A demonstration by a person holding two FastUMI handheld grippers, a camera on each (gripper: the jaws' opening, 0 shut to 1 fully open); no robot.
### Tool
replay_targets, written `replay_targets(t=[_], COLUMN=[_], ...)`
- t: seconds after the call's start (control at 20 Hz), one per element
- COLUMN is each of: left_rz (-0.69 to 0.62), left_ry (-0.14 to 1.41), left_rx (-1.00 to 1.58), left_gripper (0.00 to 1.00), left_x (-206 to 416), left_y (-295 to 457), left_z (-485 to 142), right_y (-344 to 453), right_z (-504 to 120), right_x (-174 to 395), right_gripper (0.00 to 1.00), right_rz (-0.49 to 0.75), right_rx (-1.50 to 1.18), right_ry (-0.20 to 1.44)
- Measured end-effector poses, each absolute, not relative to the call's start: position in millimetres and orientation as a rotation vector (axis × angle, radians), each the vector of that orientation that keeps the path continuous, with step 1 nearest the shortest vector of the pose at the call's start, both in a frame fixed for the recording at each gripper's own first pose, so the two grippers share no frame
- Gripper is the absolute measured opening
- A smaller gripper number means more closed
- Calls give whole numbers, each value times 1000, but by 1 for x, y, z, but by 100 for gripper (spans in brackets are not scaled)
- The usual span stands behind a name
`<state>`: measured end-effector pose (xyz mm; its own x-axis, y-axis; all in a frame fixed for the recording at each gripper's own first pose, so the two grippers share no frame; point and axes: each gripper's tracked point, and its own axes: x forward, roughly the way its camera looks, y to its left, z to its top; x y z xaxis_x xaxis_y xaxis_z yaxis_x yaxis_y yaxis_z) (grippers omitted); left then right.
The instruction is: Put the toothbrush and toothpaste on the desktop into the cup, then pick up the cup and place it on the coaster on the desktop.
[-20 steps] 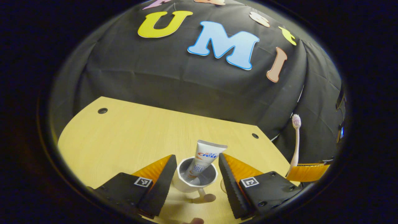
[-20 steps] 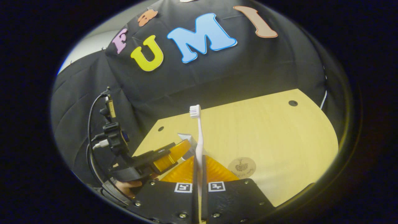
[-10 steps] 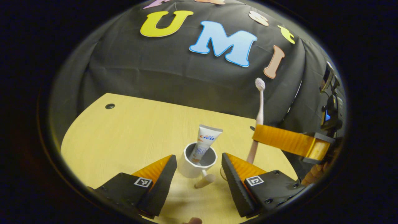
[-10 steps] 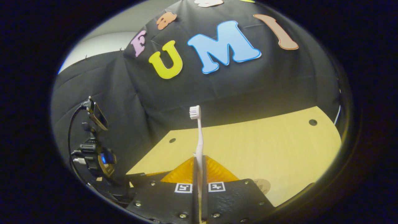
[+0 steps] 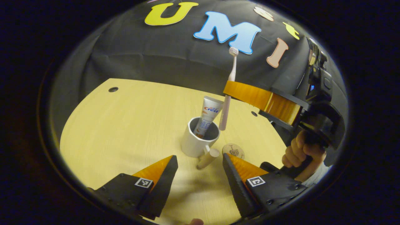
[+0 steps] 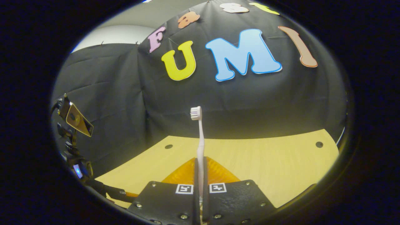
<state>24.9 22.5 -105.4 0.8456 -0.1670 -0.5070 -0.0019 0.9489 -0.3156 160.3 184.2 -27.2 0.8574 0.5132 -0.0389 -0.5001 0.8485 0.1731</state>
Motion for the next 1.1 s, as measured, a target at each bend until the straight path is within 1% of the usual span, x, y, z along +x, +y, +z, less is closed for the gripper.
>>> replay_targets(t=[0.2, 0.45, 0.55, 0.6, 0.65, 0.75, 0.8, 0.85, 0.9, 1.0, 1.1], left_rz=[-70, -63, -66, -67, -66, -66, -66, -66, -67, -67, -67], left_ry=[577, 590, 596, 599, 599, 599, 598, 598, 599, 599, 600], left_rx=[-352, -354, -365, -370, -374, -374, -373, -371, -369, -367, -367], left_gripper=[94, 94, 94, 94, 94, 94, 94, 94, 94, 94, 94], left_x=[20, 24, 24, 23, 25, 27, 27, 28, 27, 29, 31], left_y=[25, 37, 36, 35, 35, 33, 32, 32, 32, 31, 29], left_z=[-106, -114, -115, -116, -117, -117, -117, -117, -117, -117, -116], right_y=[194, 193, 194, 193, 193, 193, 192, 189, 189, 188, 184], right_z=[-40, -44, -44, -44, -45, -44, -44, -42, -44, -45, -43], right_x=[173, 173, 170, 171, 173, 170, 169, 169, 170, 168, 165], right_gripper=[4, 5, 9, 15, 17, 28, 45, 52, 64, 72, 72], right_rz=[528, 521, 531, 531, 529, 540, 538, 529, 530, 535, 532], right_rx=[149, 147, 157, 159, 159, 156, 153, 148, 146, 149, 149], right_ry=[104, 122, 135, 137, 140, 138, 139, 139, 140, 147, 147])
